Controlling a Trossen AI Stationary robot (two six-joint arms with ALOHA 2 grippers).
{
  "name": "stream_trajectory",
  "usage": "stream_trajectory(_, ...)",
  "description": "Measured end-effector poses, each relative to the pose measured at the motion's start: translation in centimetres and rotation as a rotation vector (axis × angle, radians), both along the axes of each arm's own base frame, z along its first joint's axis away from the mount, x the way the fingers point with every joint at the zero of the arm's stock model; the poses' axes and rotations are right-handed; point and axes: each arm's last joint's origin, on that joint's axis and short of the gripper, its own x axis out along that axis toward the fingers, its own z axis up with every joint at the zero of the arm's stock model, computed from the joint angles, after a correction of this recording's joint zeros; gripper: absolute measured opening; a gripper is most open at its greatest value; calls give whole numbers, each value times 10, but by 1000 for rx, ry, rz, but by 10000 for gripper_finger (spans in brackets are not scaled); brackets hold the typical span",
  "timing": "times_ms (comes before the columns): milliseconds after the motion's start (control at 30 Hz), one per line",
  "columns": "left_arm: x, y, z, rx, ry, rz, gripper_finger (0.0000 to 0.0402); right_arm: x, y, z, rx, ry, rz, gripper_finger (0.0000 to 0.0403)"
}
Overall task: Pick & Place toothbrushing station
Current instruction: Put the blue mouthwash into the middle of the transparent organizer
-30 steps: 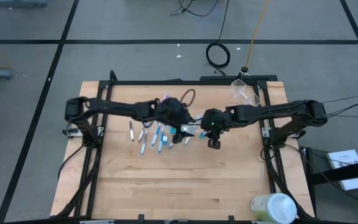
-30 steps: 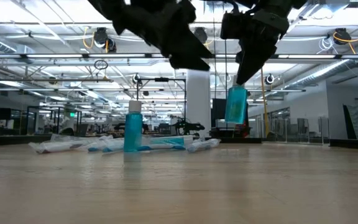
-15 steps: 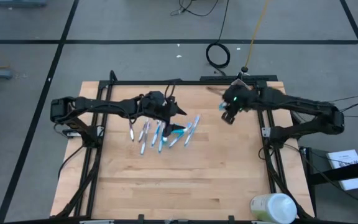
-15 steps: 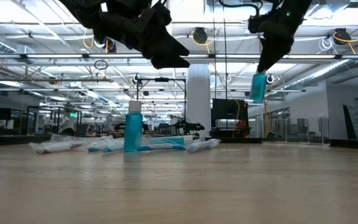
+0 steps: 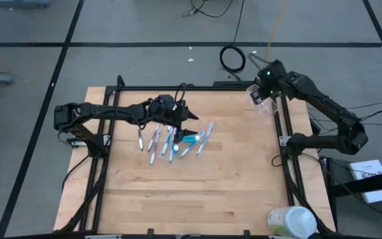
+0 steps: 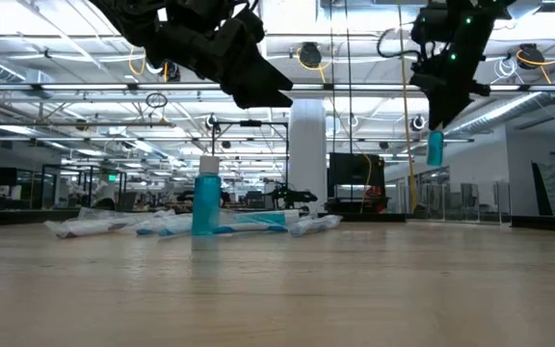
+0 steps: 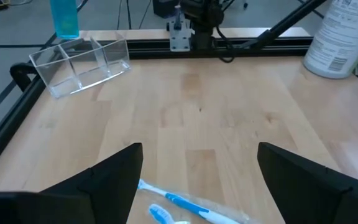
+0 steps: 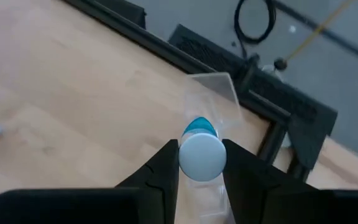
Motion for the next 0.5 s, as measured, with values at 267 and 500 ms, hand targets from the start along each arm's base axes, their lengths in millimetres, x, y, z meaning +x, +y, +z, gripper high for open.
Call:
stream_trajectory(267,0,0,-1,0,9,4,328,-21,-20,-10,90,5,-96,93)
stream_trajectory(500,-1,0,-1,-5,14,6,322,-17,-32,-22,157,4,-98,93)
